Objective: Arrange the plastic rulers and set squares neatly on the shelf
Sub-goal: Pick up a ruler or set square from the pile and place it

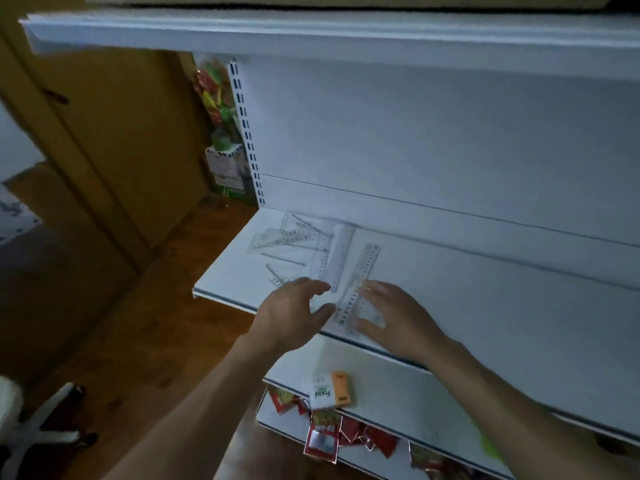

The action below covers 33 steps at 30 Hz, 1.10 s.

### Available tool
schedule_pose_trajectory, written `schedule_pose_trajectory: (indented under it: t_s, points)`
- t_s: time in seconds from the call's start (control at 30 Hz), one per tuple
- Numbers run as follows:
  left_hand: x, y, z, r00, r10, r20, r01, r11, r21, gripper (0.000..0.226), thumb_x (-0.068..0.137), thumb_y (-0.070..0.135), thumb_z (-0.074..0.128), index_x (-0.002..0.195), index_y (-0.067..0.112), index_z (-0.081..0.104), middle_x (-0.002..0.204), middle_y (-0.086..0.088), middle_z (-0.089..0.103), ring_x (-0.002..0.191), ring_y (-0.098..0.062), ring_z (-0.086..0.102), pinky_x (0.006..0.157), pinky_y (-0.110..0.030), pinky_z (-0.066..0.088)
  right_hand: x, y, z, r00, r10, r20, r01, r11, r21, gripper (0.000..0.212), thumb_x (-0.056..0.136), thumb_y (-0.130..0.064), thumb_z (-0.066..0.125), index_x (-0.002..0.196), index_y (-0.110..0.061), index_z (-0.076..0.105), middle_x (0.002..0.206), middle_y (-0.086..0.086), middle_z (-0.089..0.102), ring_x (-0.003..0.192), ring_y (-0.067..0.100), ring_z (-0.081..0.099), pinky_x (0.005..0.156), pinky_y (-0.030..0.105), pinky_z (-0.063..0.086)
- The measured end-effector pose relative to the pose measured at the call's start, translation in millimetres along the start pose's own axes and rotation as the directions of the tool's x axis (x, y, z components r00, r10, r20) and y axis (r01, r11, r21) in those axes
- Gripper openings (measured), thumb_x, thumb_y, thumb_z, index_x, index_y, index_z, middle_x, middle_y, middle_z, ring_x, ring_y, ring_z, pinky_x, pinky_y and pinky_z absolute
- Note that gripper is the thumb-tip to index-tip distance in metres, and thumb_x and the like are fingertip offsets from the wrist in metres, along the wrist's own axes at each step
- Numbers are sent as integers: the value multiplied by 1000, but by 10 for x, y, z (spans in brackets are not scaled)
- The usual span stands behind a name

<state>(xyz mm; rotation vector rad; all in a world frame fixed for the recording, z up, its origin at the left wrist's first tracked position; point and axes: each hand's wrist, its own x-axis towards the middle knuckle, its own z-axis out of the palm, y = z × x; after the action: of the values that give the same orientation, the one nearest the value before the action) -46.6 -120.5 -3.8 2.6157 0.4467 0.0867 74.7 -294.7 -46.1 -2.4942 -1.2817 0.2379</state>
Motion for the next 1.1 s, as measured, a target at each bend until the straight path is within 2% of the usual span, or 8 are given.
schedule_pose_trajectory:
  t_s: [0.23, 0.33, 0.4, 0.6, 0.73, 0.83, 0.93, 1.1]
  points:
    - [162, -289, -40, 981, 176, 79, -174, 984, -35, 42, 92, 46, 55, 131, 29, 54, 130, 8, 57, 113, -11, 55, 92, -25, 45, -307, -210, 396, 995, 95, -24, -98, 980, -173, 93, 79, -77, 27, 152, -21, 14, 155, -12, 2, 146, 7, 1, 114, 24, -9]
    - [142, -380, -83, 970, 220, 102, -215, 975, -56, 41, 92, 45, 56, 130, 29, 55, 127, 9, 58, 111, -10, 56, 91, -24, 45, -421, -299, 466, 982, 101, -157, -130, 974, -187, 75, 87, -70, 31, 138, -19, 48, 148, -3, 40, 136, 14, 39, 116, 35, 19]
    - [150, -421, -99, 962, 247, 113, -240, 968, -72, 41, 92, 45, 56, 129, 29, 56, 126, 10, 59, 110, -8, 56, 90, -23, 44, -441, -353, 463, 963, 81, -257, -136, 970, -203, 55, 88, -59, 46, 121, -19, 64, 128, -2, 62, 116, 17, 59, 100, 42, 47]
    - [172, -491, -96, 943, 302, 141, -286, 951, -121, 40, 91, 45, 57, 128, 29, 57, 123, 10, 60, 108, -7, 56, 90, -23, 44, -454, -521, 443, 934, 84, -347, -156, 970, -186, 39, 77, -41, 74, 111, -22, 70, 113, -4, 68, 99, 16, 64, 80, 29, 54]
    - [202, -497, -122, 952, 262, 159, -220, 946, -240, 38, 90, 46, 59, 125, 32, 58, 121, 14, 60, 106, -2, 56, 91, -22, 44, -414, -598, 205, 836, 270, -478, -215, 962, 167, 21, 92, -17, 59, 107, -23, 71, 110, -11, 69, 101, 6, 63, 85, 17, 48]
    - [206, -456, -149, 956, 244, 163, -169, 912, -374, 42, 88, 45, 61, 128, 34, 54, 122, 16, 58, 103, 0, 56, 88, -22, 47, -335, -697, -12, 759, 537, -368, -206, 735, 647, 35, 91, 2, 54, 83, -27, 73, 102, -20, 70, 102, -1, 61, 90, 12, 44]
    - [173, -363, -217, 961, 163, 224, 22, 761, -648, 47, 88, 45, 62, 132, 35, 48, 121, 16, 57, 101, 0, 59, 72, -15, 48, -263, -818, -129, 744, 568, -351, -87, 604, 792, 40, 88, 7, 55, 67, -23, 69, 113, -18, 65, 111, 0, 57, 90, 15, 42]
    - [124, -225, -256, 861, 195, 470, 386, 350, -853, 29, 91, 26, 62, 118, 15, 61, 107, -4, 72, 95, -17, 70, 84, -27, 55, -262, -961, -152, 753, 533, -387, -1, 589, 808, 41, 87, 11, 54, 69, -22, 70, 123, -13, 61, 117, -1, 53, 90, 11, 42]
